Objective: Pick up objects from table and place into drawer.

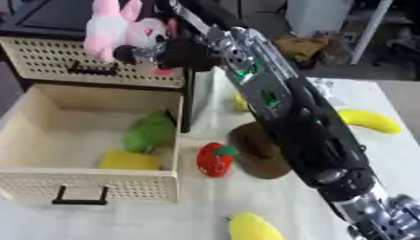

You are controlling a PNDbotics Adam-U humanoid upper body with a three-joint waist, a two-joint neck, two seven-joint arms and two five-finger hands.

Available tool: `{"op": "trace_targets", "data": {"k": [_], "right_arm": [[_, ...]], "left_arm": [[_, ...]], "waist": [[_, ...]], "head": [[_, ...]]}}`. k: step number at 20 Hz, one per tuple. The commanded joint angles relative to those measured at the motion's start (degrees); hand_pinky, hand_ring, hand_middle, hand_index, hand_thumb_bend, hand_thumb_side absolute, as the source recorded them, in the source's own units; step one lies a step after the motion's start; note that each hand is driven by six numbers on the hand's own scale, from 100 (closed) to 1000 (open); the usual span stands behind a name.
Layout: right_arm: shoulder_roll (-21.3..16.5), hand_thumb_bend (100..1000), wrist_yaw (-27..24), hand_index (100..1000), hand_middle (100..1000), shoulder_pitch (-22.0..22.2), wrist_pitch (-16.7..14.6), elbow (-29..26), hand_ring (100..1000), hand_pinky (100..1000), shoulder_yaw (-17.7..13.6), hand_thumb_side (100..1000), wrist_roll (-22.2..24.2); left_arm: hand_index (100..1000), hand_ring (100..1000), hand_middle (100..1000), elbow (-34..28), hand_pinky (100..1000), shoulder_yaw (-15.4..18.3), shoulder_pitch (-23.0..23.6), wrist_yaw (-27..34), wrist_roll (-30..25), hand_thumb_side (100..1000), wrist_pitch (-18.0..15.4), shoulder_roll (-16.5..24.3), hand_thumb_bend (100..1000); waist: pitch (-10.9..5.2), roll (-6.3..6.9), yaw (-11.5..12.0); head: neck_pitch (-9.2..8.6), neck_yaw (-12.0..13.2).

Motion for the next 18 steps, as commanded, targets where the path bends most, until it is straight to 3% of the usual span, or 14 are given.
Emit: {"op": "trace_targets", "data": {"k": [1, 9, 10, 11, 18], "right_arm": [[-1.5, 673, 0.0, 533, 403, -0.8, 0.8, -2.3, 541, 548, -0.4, 768, -2.6], [-1.9, 670, -1.8, 530, 400, -0.5, 1.2, -4.1, 536, 544, 0.3, 773, -3.7], [-1.8, 765, -2.1, 530, 401, -0.5, 1.1, -4.7, 536, 544, 0.4, 819, -3.7], [-1.8, 669, -2.4, 529, 400, -0.4, 1.0, -5.4, 536, 543, 0.6, 776, -3.7], [-1.8, 670, -3.7, 529, 400, 0.1, 1.5, -7.9, 535, 543, 1.0, 777, -2.9]], "left_arm": [[889, 728, 637, -0.7, 564, 0.6, -0.3, 0.1, -0.2, 1000, 0.0, 0.9, 100], [889, 728, 637, -0.7, 562, 0.7, -0.1, 0.2, -0.2, 1000, 0.0, 0.9, 100], [889, 728, 637, -0.7, 562, 0.7, -0.1, 0.2, -0.2, 1000, 0.0, 0.9, 100], [889, 728, 637, -0.7, 562, 0.7, 0.0, 0.2, -0.2, 1000, 0.0, 0.9, 100], [889, 729, 637, -0.7, 563, 0.6, -0.2, 0.4, -0.3, 1000, 0.0, 1.0, 100]], "waist": [[-1.43, 0.6, -0.1], [-1.61, 0.76, -0.4], [-1.62, 0.75, -0.4], [-1.65, 0.74, -0.5], [-1.81, 0.62, -0.7]], "head": [[-0.64, 0.1], [-0.8, 0.3], [-0.68, 0.3], [-0.63, 0.4], [-0.63, 0.7]]}}
